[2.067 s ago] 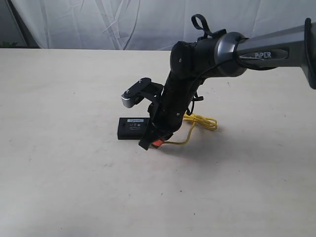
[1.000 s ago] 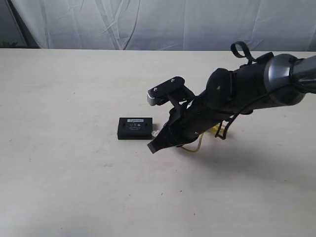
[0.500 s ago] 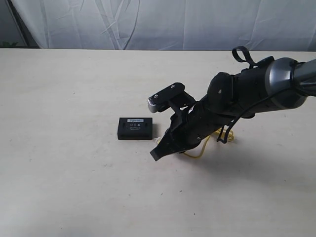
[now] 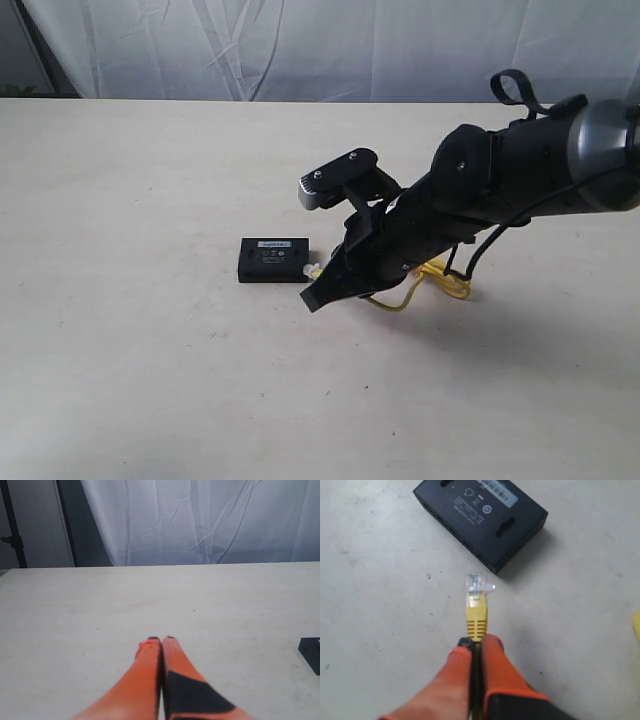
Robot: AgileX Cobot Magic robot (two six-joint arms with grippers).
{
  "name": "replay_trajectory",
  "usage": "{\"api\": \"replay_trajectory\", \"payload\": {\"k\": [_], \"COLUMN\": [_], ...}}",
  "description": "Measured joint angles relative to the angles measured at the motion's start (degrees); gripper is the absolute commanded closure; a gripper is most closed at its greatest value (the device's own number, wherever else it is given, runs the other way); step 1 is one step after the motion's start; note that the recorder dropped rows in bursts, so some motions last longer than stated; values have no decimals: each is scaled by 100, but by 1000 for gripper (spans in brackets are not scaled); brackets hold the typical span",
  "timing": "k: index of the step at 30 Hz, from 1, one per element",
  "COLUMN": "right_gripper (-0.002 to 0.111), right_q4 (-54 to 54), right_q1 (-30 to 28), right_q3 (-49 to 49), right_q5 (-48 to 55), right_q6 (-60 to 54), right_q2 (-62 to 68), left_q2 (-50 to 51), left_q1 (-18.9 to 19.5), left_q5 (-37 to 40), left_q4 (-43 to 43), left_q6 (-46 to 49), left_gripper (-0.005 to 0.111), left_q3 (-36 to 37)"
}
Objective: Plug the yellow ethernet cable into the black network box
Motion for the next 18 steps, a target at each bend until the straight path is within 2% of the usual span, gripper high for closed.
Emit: {"api": "replay_trajectory", "payload": {"k": [12, 14, 18], "right_gripper": [109, 109, 109], "right_q4": [9, 21, 75], "right_q1": [0, 0, 0], "right_q3": [0, 0, 0], "right_q5": [12, 12, 12], "right_q6": [0, 0, 0], "right_q2": [0, 0, 0], "left_q2": [0, 0, 0], "left_q1": [0, 0, 0], "left_q5": [-94, -462, -1713], "left_q4": [141, 129, 81], "left_q6": [0, 0, 0], "left_gripper": [107, 107, 107], "left_q3": [0, 5, 5]}}
